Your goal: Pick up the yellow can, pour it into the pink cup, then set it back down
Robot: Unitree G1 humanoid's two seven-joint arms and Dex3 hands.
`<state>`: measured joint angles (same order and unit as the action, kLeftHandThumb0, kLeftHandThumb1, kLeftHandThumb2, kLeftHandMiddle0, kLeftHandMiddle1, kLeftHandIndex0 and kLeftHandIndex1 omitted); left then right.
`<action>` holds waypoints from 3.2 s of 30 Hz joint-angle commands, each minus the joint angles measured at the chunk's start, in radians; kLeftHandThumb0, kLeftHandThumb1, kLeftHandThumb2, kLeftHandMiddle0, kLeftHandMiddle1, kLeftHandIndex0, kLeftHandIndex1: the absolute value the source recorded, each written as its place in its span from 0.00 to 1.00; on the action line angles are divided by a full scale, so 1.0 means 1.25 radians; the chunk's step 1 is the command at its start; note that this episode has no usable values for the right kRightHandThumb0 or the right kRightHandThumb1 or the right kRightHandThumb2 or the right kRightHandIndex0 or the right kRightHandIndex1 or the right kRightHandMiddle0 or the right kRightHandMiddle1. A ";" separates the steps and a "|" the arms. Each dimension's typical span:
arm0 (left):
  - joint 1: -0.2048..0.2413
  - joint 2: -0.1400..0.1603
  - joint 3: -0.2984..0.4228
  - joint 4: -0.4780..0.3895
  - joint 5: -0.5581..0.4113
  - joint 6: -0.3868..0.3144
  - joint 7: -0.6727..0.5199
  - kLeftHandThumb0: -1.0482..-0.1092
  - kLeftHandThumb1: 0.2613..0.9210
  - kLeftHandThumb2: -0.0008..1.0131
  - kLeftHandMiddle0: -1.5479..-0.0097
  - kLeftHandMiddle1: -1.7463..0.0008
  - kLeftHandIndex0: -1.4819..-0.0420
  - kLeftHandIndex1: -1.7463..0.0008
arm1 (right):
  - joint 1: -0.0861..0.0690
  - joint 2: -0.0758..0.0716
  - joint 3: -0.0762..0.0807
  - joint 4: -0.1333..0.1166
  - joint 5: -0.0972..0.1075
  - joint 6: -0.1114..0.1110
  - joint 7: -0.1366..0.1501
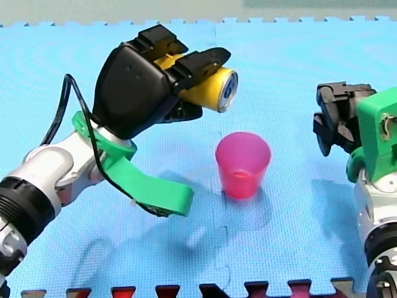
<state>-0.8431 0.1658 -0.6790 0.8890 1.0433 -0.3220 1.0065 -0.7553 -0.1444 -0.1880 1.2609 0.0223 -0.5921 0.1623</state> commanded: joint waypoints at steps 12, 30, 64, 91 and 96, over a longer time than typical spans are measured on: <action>-0.012 0.006 -0.031 0.004 0.023 0.039 0.000 0.78 0.91 0.00 0.27 0.63 0.27 1.00 | 0.003 0.002 -0.003 -0.001 0.003 -0.010 0.000; -0.029 0.015 -0.072 0.019 0.067 0.085 0.007 0.75 0.91 0.00 0.40 0.36 0.26 0.99 | 0.002 0.009 -0.013 -0.002 0.018 -0.010 0.007; 0.008 0.008 0.005 0.090 -0.057 -0.029 0.154 0.74 0.88 0.00 0.31 0.61 0.21 0.99 | 0.004 -0.013 -0.001 -0.002 -0.004 -0.006 -0.001; 0.168 -0.038 0.250 0.215 -0.359 -0.206 0.190 0.66 0.79 0.00 0.11 0.96 0.19 0.99 | 0.004 -0.029 -0.003 -0.003 0.002 0.012 0.019; 0.207 -0.063 0.311 0.201 -0.447 -0.274 0.088 0.66 0.80 0.00 0.13 0.98 0.19 1.00 | 0.002 -0.030 -0.002 -0.002 0.001 0.016 0.018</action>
<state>-0.5936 0.0925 -0.3123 1.1514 0.5035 -0.6486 1.1334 -0.7507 -0.1752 -0.1903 1.2579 0.0224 -0.5767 0.1853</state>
